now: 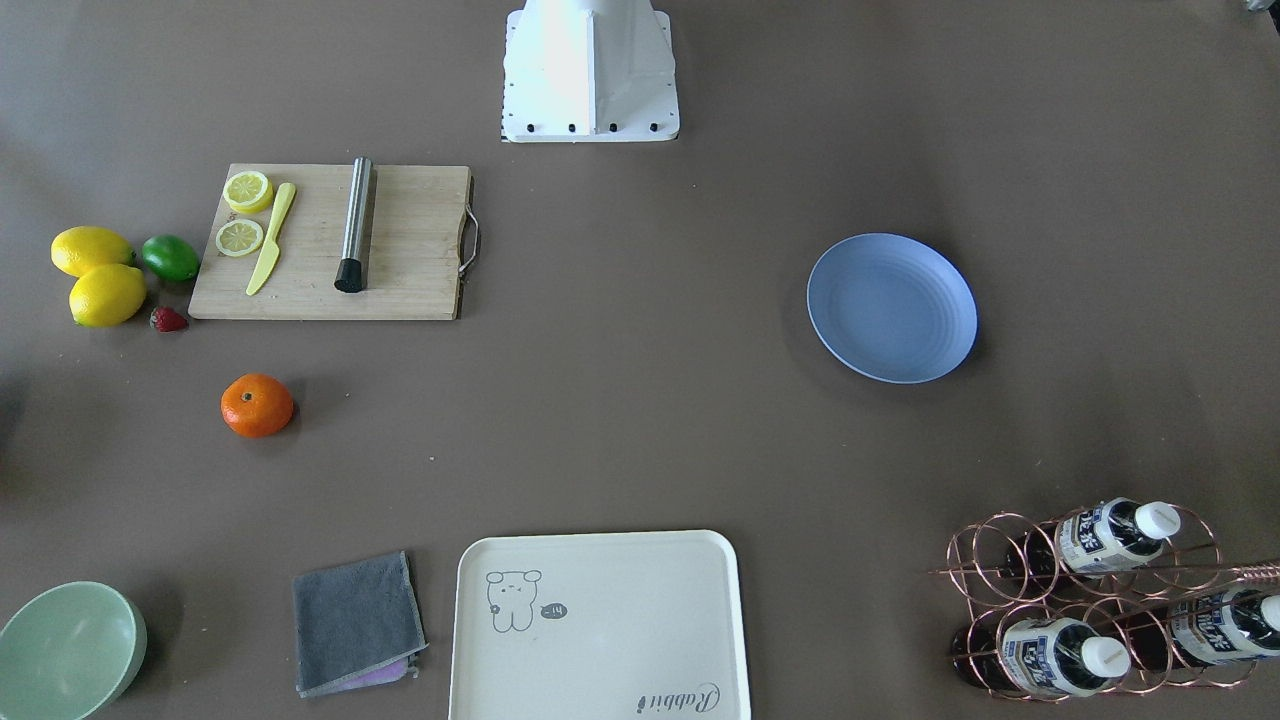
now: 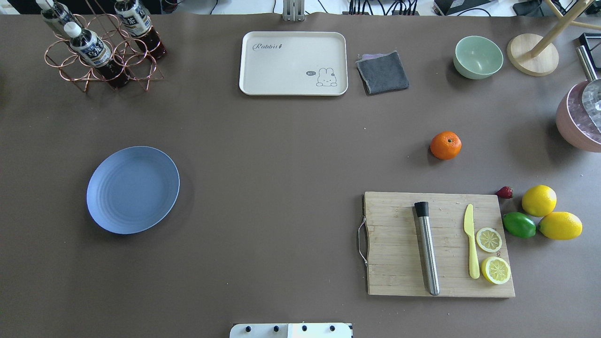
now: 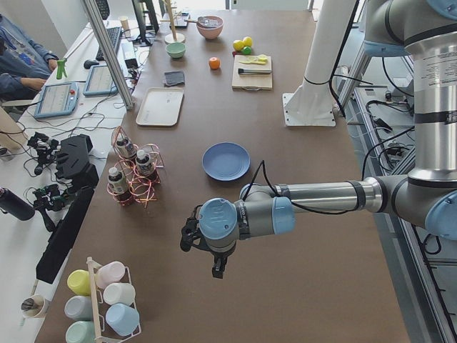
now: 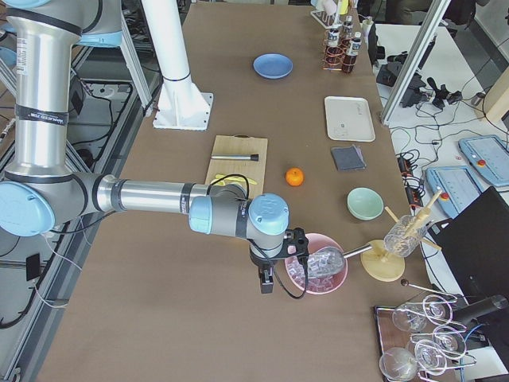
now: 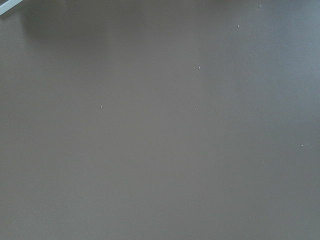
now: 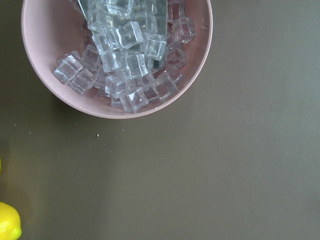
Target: Pick orange to plate
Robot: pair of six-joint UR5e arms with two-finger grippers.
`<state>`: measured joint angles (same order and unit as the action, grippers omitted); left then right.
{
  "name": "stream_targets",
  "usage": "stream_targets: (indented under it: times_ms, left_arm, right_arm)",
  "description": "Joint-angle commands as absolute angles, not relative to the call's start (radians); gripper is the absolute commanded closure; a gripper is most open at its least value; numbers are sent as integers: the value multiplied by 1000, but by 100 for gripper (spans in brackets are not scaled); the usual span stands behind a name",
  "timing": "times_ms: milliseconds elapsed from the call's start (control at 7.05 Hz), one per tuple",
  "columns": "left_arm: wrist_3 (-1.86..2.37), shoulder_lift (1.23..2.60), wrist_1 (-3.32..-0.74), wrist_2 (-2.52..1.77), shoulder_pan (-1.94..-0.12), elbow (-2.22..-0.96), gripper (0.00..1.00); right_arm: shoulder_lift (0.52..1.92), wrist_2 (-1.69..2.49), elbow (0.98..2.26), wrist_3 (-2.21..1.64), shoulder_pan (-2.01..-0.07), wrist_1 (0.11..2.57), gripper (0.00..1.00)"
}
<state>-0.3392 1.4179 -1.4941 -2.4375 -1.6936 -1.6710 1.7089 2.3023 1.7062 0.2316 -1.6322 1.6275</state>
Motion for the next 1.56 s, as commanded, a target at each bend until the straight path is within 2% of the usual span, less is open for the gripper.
stream_targets:
  times_ms: [0,1418]
  left_arm:
    - [-337,1428,-1502,-2437,-1695,-1670,2]
    - [-292,1479,-1519,-2453,-1694,-1709,2]
  right_arm:
    - [1707,2306,1710,226,-1632,1628,0]
    - [1675,2332,1747,215,-1631,1628,0]
